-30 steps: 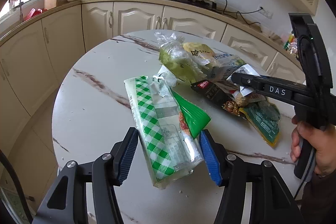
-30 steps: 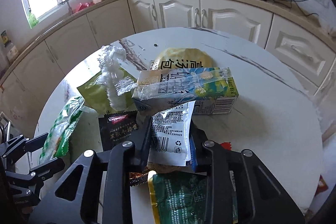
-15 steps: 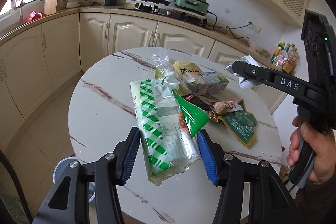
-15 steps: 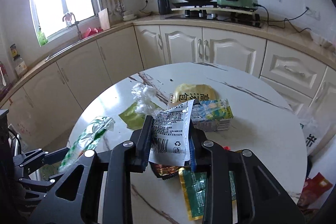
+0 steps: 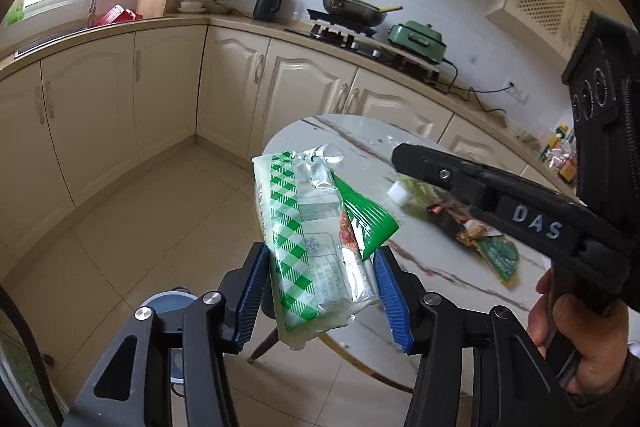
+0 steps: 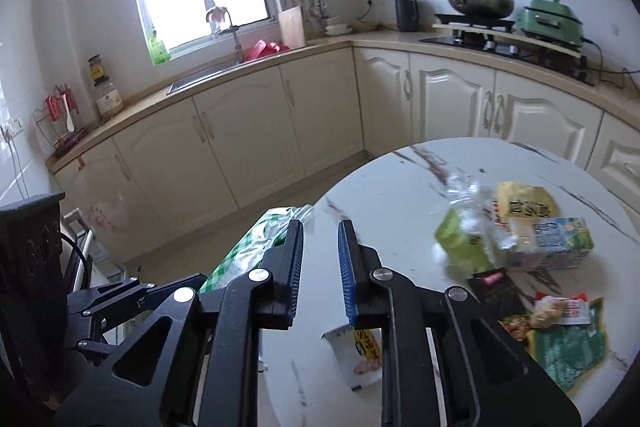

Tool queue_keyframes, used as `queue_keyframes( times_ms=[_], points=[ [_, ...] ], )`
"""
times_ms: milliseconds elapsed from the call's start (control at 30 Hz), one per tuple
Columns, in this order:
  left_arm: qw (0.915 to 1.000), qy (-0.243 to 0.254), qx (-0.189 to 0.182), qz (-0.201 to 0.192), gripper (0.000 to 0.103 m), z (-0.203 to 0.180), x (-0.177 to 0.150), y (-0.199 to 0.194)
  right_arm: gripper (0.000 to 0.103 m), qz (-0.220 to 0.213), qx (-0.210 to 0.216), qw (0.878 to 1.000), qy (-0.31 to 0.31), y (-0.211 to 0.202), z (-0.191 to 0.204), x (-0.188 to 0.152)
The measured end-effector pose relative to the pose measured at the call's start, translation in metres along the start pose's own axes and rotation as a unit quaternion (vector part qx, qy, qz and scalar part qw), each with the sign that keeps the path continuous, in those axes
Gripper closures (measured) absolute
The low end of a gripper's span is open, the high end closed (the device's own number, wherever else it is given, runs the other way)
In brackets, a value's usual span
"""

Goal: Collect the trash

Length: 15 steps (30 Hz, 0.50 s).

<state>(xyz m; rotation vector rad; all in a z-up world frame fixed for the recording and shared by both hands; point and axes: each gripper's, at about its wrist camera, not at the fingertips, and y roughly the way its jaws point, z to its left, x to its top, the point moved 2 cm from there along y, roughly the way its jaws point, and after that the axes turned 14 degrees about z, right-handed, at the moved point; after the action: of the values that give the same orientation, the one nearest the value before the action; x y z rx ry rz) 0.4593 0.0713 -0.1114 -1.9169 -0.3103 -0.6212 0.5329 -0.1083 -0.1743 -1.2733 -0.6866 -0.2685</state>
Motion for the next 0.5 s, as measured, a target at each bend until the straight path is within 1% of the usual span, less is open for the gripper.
queue_keyframes(
  times_ms=[33,67,100,133,167,200,233,267,300,333,367,400,467,500],
  points=[
    [0.9999,0.001,-0.006,0.009,0.054,0.003,0.000,0.005,0.089,0.011,-0.005,1.000,-0.003,0.014,0.005,0.001],
    [0.9998,0.006,0.005,0.019,0.055,0.004,-0.003,0.010,0.089,0.022,-0.007,1.000,-0.002,0.027,0.006,-0.001],
    [0.9996,0.015,0.018,0.017,0.055,0.004,-0.006,0.010,0.088,0.034,-0.010,0.999,0.004,0.036,0.005,-0.005],
    [0.9996,0.017,0.015,0.016,0.055,0.004,-0.007,0.009,0.088,0.042,-0.015,0.999,0.007,0.040,0.003,-0.008],
    [0.9998,0.009,-0.001,0.020,0.055,0.006,-0.008,0.009,0.086,0.042,-0.029,0.999,0.010,0.040,0.000,-0.012],
    [0.9995,0.002,-0.019,0.025,0.055,0.009,-0.009,0.012,0.078,0.044,-0.042,0.998,0.013,0.040,-0.004,-0.016],
    [0.9994,0.002,-0.022,0.028,0.055,0.009,-0.008,0.014,0.072,0.047,-0.046,0.998,0.018,0.038,-0.009,-0.023],
    [0.9993,0.006,-0.021,0.031,0.055,0.007,-0.008,0.018,0.063,0.044,-0.041,0.998,0.030,0.033,-0.014,-0.031],
    [0.9991,0.010,-0.020,0.035,0.055,0.005,-0.008,0.022,0.059,0.045,-0.042,0.997,0.036,0.029,-0.016,-0.037],
    [0.9990,0.010,-0.022,0.038,0.055,0.004,-0.008,0.024,0.058,0.047,-0.048,0.997,0.038,0.024,-0.019,-0.044],
    [0.9989,0.006,-0.027,0.039,0.056,0.005,-0.009,0.025,0.054,0.047,-0.052,0.997,0.039,0.019,-0.020,-0.050],
    [0.9987,0.004,-0.033,0.039,0.056,0.010,-0.007,0.025,0.046,0.051,-0.054,0.996,0.042,0.016,-0.022,-0.058],
    [0.9989,0.003,-0.028,0.037,0.056,0.014,-0.005,0.021,0.038,0.062,-0.045,0.996,0.048,0.016,-0.025,-0.070],
    [0.9991,0.005,-0.021,0.035,0.056,0.018,-0.003,0.020,0.040,0.070,-0.042,0.995,0.049,0.020,-0.025,-0.073]
  ],
)
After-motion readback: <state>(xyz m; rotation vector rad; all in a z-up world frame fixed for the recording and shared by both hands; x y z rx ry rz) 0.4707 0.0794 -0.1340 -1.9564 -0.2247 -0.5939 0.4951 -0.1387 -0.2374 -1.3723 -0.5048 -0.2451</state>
